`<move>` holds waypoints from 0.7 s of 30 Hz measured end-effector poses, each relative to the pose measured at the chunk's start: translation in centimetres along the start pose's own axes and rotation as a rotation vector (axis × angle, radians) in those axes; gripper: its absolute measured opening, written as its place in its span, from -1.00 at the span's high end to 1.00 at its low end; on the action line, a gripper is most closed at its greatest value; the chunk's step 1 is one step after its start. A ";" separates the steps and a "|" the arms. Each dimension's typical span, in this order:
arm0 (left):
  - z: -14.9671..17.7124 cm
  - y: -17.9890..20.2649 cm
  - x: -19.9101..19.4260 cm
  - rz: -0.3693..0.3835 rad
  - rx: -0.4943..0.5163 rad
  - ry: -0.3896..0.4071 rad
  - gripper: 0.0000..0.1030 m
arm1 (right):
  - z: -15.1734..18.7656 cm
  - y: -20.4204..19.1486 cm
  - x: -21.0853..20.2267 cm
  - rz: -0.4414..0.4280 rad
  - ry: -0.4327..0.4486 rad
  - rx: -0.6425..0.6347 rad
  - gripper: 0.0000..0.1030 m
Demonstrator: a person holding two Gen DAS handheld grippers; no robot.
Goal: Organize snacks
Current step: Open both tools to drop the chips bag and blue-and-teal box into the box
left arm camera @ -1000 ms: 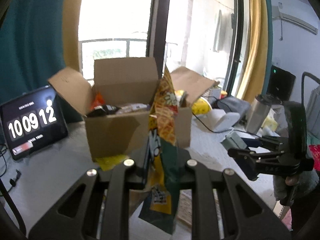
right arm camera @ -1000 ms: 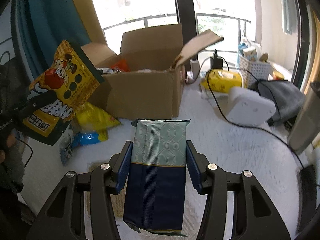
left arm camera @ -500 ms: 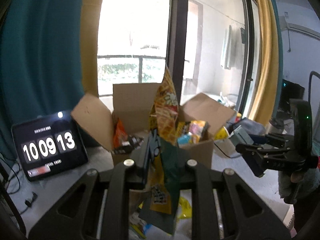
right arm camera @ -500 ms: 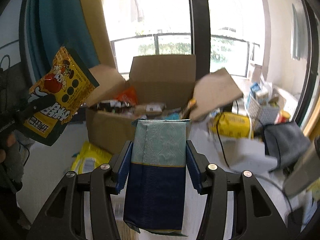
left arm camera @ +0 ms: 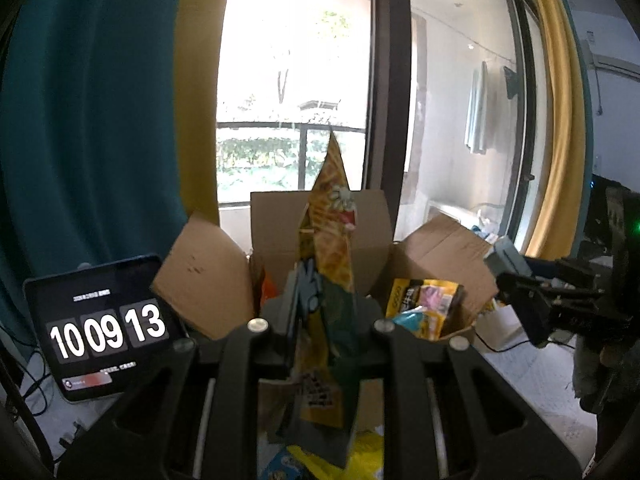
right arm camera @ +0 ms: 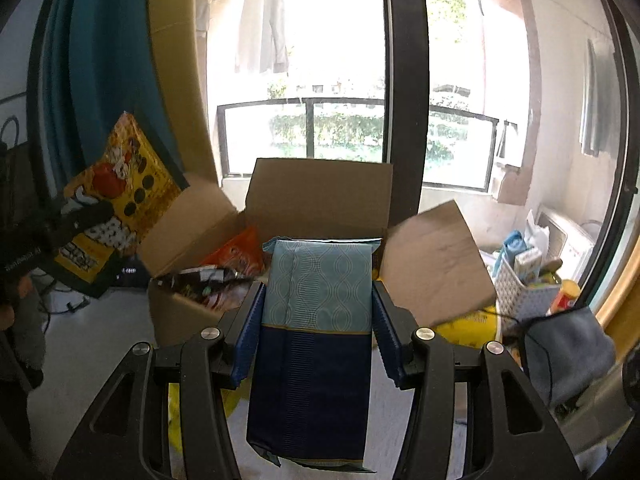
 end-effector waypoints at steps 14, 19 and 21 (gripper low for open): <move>-1.5 1.5 7.1 0.014 -0.012 -0.041 0.63 | -5.1 3.6 6.2 -0.008 0.066 0.103 -0.05; -1.4 3.4 8.7 0.047 -0.007 -0.072 0.63 | -6.4 4.7 8.1 -0.002 0.090 0.130 -0.05; -1.2 4.9 9.0 0.079 0.006 -0.084 0.63 | -6.5 5.2 8.5 -0.003 0.101 0.148 -0.05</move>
Point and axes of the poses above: each gripper's, at about its wrist camera, not at the fingertips, and x roughly the way its jaws point, y to its right, z to its underside, the point moved 8 cm from there along x, roughly the way its jaws point, and after that the axes turned 6 degrees about -z, right-handed, at the moved point
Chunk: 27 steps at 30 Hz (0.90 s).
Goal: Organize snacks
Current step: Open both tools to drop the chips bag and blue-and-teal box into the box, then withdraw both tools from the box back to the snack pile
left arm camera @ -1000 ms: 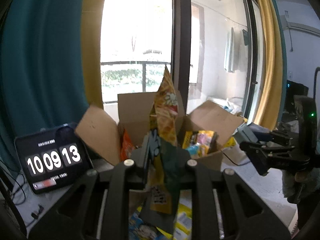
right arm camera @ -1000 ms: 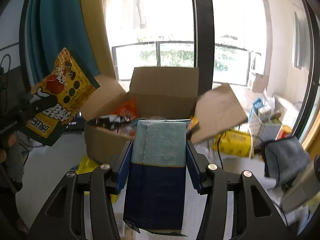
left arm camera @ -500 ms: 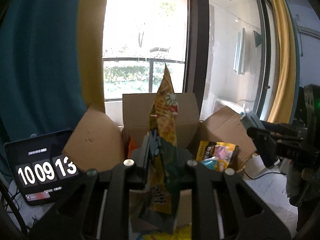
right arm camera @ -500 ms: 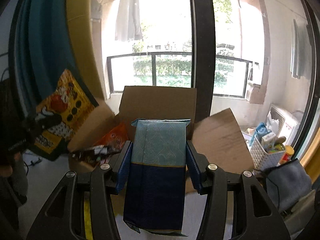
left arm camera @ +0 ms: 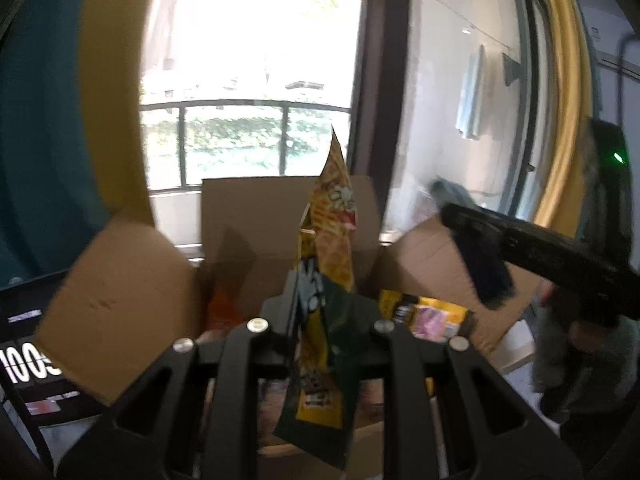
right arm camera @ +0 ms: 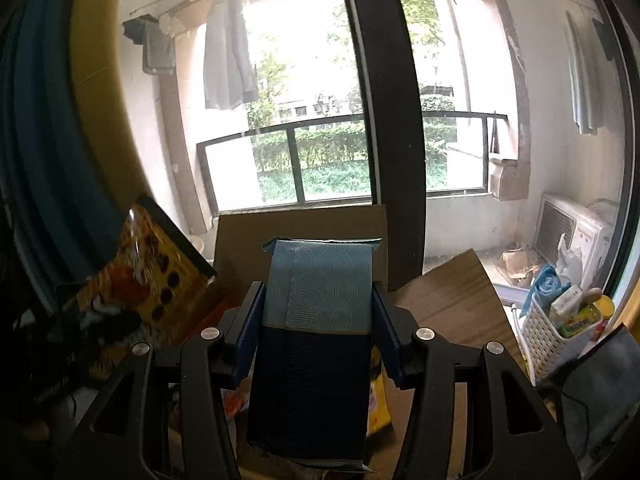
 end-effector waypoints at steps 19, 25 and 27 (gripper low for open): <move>0.9 1.9 -0.9 -0.028 0.039 -0.060 -0.40 | 0.9 0.8 2.0 -0.026 -0.033 0.070 -0.33; 0.8 0.1 -3.6 -0.062 0.026 -0.025 -0.40 | 1.3 -1.1 0.6 -0.045 -0.033 0.031 -0.33; 0.9 -0.2 -4.2 -0.064 0.020 -0.019 -0.40 | 1.9 -1.9 0.0 -0.050 -0.049 0.018 -0.33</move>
Point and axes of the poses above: each gripper's, at about its wrist camera, not at the fingertips, and x roughly the way its jaws point, y to its right, z to its underside, the point moved 8 cm from there along x, roughly the way its jaws point, and after that the axes turned 6 degrees about -z, right-handed, at the moved point
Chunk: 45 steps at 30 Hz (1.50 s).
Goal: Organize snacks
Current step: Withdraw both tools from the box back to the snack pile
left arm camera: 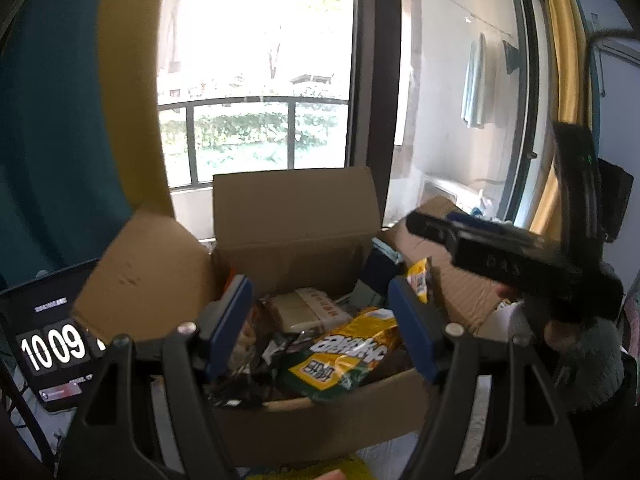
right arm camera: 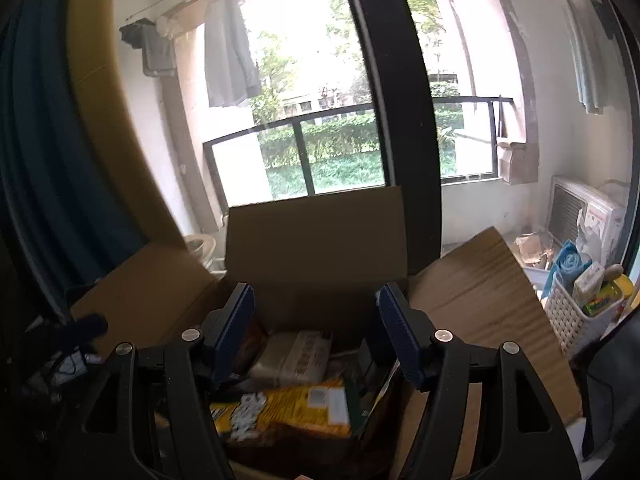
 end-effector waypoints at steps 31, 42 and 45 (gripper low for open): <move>8.2 -8.4 -11.4 -0.057 -0.151 0.036 -0.42 | 10.6 -10.0 -7.2 -0.037 -0.166 -0.080 -0.45; 13.2 -11.7 -12.0 -0.112 -0.198 -0.014 -0.42 | 16.4 -13.6 -5.2 -0.071 -0.292 -0.122 -0.54; 14.6 -11.9 -11.7 -0.154 -0.178 -0.030 -0.42 | 17.5 -14.1 -4.5 -0.085 -0.312 -0.109 -0.69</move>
Point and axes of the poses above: each gripper's, at about its wrist camera, not at the fingertips, and x roughly the way its jaws point, y to its right, z to its underside, the point moved 8 cm from there along x, roughly the way its jaws point, and after that the axes turned 6 degrees about -z, right-handed, at the moved point
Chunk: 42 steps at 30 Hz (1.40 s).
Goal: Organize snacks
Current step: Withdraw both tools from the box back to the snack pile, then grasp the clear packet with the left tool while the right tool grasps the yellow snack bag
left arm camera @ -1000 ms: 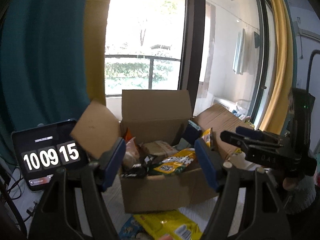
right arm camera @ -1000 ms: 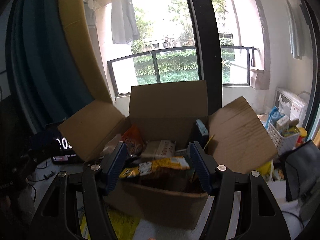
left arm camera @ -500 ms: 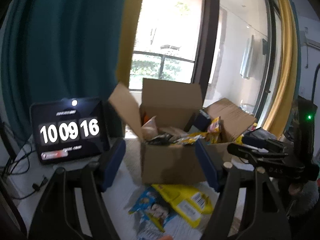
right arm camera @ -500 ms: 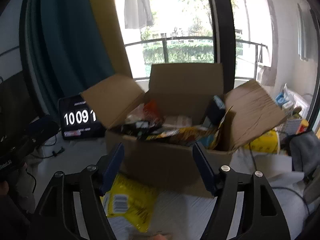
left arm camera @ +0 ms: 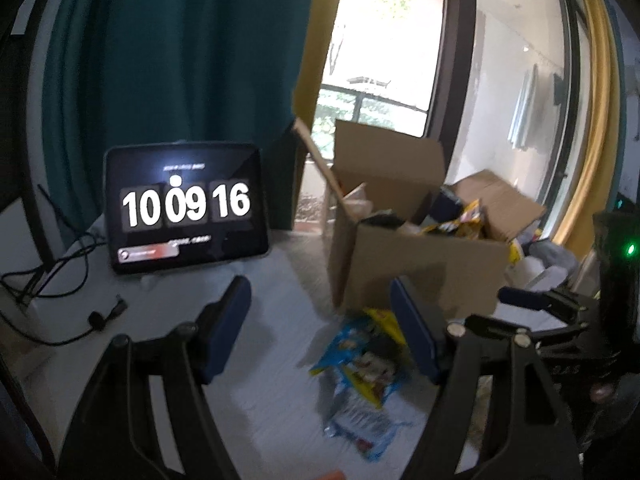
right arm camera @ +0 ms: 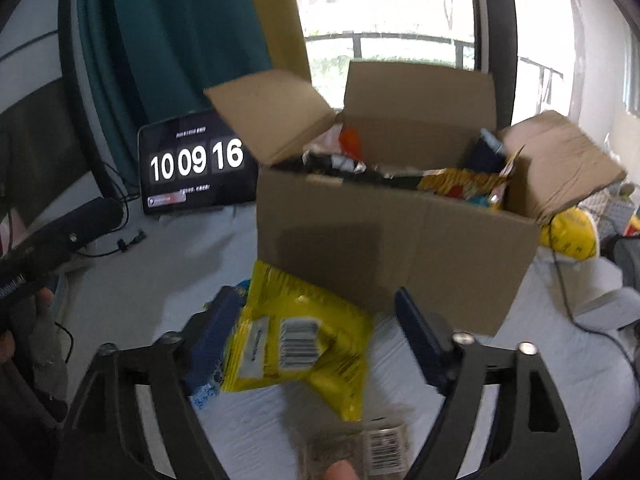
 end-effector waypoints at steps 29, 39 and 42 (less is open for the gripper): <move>10.0 4.8 4.8 0.024 0.084 -0.262 -0.43 | 4.8 3.1 5.0 0.013 -0.167 0.052 -0.24; 12.2 5.5 6.4 0.032 0.064 -0.357 -0.43 | 4.2 3.9 2.5 -0.037 -0.114 0.065 -0.13; 12.3 5.6 6.6 0.045 0.058 -0.361 -0.43 | 3.8 4.3 1.6 -0.040 -0.093 0.072 -0.13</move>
Point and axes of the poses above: each gripper's, at about its wrist camera, not at the fingertips, and x roughly the way its jaws point, y to its right, z to its underside, the point moved 8 cm from there along x, roughly the way its jaws point, and after that the axes turned 6 degrees about -z, right-handed, at the moved point
